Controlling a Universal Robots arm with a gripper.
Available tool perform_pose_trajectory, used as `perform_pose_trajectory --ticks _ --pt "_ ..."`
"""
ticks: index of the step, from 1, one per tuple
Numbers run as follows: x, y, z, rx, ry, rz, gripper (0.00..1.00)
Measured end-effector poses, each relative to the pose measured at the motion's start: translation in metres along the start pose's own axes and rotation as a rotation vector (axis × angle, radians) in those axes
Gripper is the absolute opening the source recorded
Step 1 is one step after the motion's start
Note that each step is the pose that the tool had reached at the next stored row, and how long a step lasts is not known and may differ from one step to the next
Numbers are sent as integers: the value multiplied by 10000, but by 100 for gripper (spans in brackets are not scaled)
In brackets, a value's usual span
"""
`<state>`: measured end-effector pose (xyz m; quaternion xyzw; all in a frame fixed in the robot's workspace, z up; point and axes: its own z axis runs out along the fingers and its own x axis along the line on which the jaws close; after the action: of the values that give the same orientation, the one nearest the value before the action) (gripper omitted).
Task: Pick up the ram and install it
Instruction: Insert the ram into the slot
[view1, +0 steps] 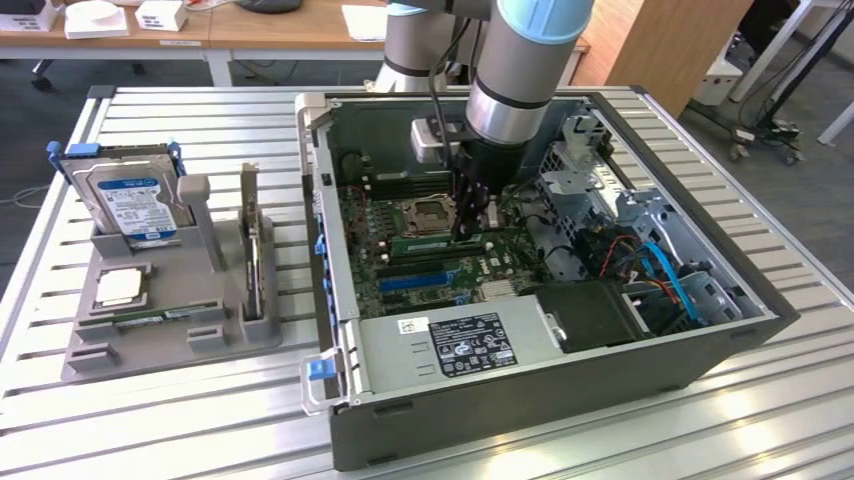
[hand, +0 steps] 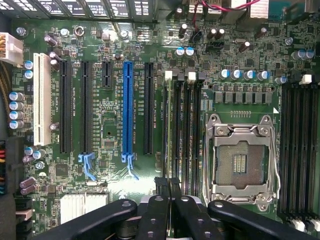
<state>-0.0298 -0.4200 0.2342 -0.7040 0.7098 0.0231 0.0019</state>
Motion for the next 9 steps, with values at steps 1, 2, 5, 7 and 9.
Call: perform_pose_trajectory --ticks 1,2,5,7,9 --pt "0 0 0 0 1 9 11" --pt "0 0 0 0 0 13 11" --pt "0 0 1 1 -2 29 11" --pt "0 0 4 2 -2 31 11" --pt "0 0 7 2 -3 31 11"
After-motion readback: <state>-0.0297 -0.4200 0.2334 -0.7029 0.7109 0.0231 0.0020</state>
